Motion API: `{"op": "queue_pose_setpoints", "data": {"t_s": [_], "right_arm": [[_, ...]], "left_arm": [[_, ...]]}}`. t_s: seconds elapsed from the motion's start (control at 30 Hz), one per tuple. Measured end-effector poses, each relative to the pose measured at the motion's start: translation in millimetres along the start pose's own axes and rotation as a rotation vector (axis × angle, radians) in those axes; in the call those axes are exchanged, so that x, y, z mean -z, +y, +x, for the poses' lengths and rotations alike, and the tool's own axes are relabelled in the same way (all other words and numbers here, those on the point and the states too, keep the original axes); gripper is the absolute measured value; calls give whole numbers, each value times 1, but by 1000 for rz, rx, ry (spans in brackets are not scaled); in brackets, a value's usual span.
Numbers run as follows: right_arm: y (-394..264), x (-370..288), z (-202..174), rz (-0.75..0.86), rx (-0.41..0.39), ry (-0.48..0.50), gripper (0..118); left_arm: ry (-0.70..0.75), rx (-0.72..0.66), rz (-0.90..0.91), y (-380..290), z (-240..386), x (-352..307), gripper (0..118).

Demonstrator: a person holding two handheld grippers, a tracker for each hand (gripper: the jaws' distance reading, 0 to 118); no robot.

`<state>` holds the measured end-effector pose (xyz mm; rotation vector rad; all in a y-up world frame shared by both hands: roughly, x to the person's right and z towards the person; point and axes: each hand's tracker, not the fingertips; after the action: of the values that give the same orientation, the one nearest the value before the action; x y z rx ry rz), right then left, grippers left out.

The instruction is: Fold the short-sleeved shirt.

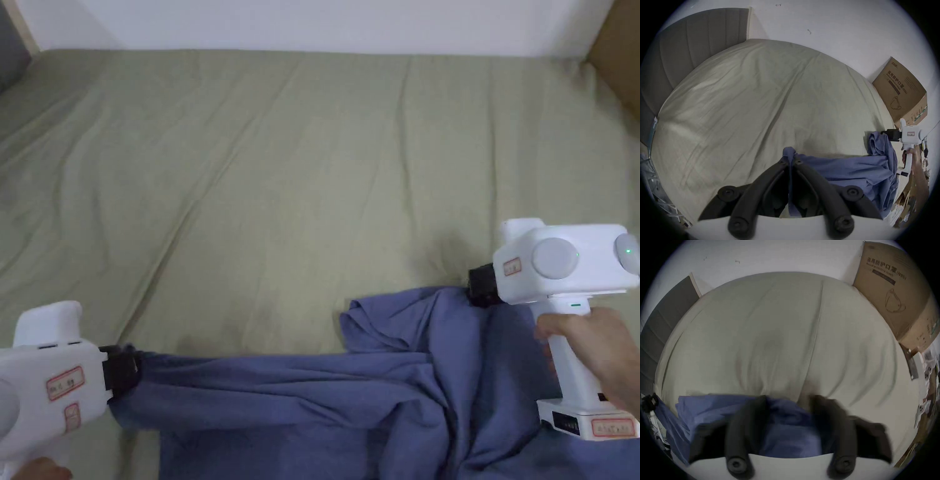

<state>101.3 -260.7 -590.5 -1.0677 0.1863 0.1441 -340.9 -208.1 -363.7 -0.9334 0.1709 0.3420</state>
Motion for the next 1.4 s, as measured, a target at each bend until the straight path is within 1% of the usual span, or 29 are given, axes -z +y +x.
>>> {"op": "queue_pose_setpoints", "data": {"t_s": [0.03,0.07,0.1,0.17,0.23,0.3,0.4,0.43,0.47,0.6,0.77,0.83,0.87,1.03,1.1,1.23,1.33,1.4], "right_arm": [[1,-4,-4,34,-55,-40,2],[-3,-12,-2,50,-34,-29,2],[-3,-13,-2,27,-24,-21,1],[-5,-16,-1,21,-50,-27,1],[-6,-36,4,14,-12,-3,1],[-6,-62,12,73,23,13,1],[-3,-113,29,147,80,16,1],[-2,-132,36,171,100,22,1],[-2,-148,44,201,116,25,1],[-3,-216,70,294,134,-15,1],[-9,-312,97,405,167,-3,1],[-13,-345,100,469,187,14,1],[-16,-361,97,492,183,12,1],[-8,-419,94,577,202,-9,1],[4,-437,92,599,201,-28,1],[41,-461,92,648,216,-38,1],[71,-471,89,675,255,-28,1],[96,-472,89,688,269,-51,1]], "left_arm": [[3,1,-2,0,-1,1,1],[5,-2,-1,1,-1,0,1],[5,-6,4,1,-1,-2,1],[7,-9,9,1,3,-10,1],[10,-4,16,3,5,-21,1],[10,14,41,4,9,-37,1],[35,37,92,12,13,-66,1],[34,35,108,14,-1,-66,1],[32,44,131,18,-1,-78,1],[64,103,226,33,-5,-122,1],[70,178,342,53,7,-184,1],[50,189,398,58,17,-213,1],[53,198,425,62,21,-225,1],[85,258,532,96,45,-267,1],[82,247,565,112,51,-281,1],[81,228,598,161,61,-292,1],[102,241,608,197,70,-288,1],[115,259,616,223,78,-283,1]]}}
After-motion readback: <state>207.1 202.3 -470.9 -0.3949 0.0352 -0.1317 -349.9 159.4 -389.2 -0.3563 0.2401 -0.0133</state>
